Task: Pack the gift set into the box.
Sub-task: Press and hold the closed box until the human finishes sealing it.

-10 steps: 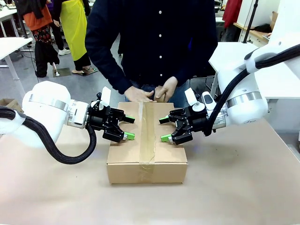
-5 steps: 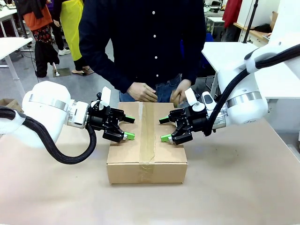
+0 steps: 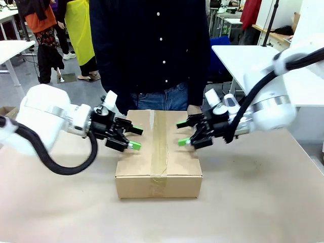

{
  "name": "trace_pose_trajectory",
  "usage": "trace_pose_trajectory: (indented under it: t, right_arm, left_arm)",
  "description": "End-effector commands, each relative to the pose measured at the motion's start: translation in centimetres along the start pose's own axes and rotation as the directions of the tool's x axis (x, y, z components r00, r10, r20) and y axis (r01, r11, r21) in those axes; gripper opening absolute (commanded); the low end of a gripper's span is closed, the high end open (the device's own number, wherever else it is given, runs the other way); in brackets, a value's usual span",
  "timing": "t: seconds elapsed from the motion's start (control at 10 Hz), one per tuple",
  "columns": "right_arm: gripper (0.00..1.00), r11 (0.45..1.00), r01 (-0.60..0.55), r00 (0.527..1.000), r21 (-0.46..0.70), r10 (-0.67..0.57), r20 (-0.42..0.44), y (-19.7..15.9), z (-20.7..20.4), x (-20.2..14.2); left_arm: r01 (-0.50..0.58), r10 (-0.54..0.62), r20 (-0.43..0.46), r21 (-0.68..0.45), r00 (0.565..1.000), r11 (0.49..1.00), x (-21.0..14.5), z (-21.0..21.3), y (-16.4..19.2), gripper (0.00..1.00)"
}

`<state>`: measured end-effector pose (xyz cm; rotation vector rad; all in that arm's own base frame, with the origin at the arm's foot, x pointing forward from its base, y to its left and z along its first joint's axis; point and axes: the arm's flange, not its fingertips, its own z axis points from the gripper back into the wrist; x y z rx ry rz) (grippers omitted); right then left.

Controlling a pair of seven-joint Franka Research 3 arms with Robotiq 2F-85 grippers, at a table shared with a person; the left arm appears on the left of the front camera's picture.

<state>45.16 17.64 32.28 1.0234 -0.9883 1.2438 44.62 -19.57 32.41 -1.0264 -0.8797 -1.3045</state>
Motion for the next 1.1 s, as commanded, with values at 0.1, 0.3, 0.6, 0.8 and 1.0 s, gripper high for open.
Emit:
trace_pose_trajectory:
  t: [0.1,0.3,0.6,0.8,1.0]
  right_arm:
    - [1.0,0.916,0.384,0.892,-0.114,-0.336,0.3,1.0,18.7,0.6]
    - [1.0,0.864,0.461,0.841,-0.202,-0.353,0.409,1.8,25.7,-4.6]
    - [1.0,0.889,0.425,0.873,-0.17,-0.353,0.335,2.7,25.0,-2.3]
    - [1.0,0.889,0.425,0.873,-0.17,-0.353,0.335,2.7,25.0,-2.3]
    - [1.0,0.889,0.425,0.873,-0.17,-0.353,0.335,2.7,25.0,-2.3]
  left_arm:
    - [-0.239,0.26,0.273,-0.106,0.926,0.965,-0.1,14.0,-1.6,1.0]
    - [-0.222,0.204,0.434,-0.008,0.878,0.975,-4.5,19.9,-2.4,1.0]
    - [-0.228,0.244,0.343,-0.086,0.907,0.97,-2.2,19.0,-2.9,1.0]
    - [-0.228,0.244,0.343,-0.086,0.907,0.97,-2.2,19.0,-2.9,1.0]
    - [-0.228,0.244,0.343,-0.086,0.907,0.97,-2.2,19.0,-2.9,1.0]
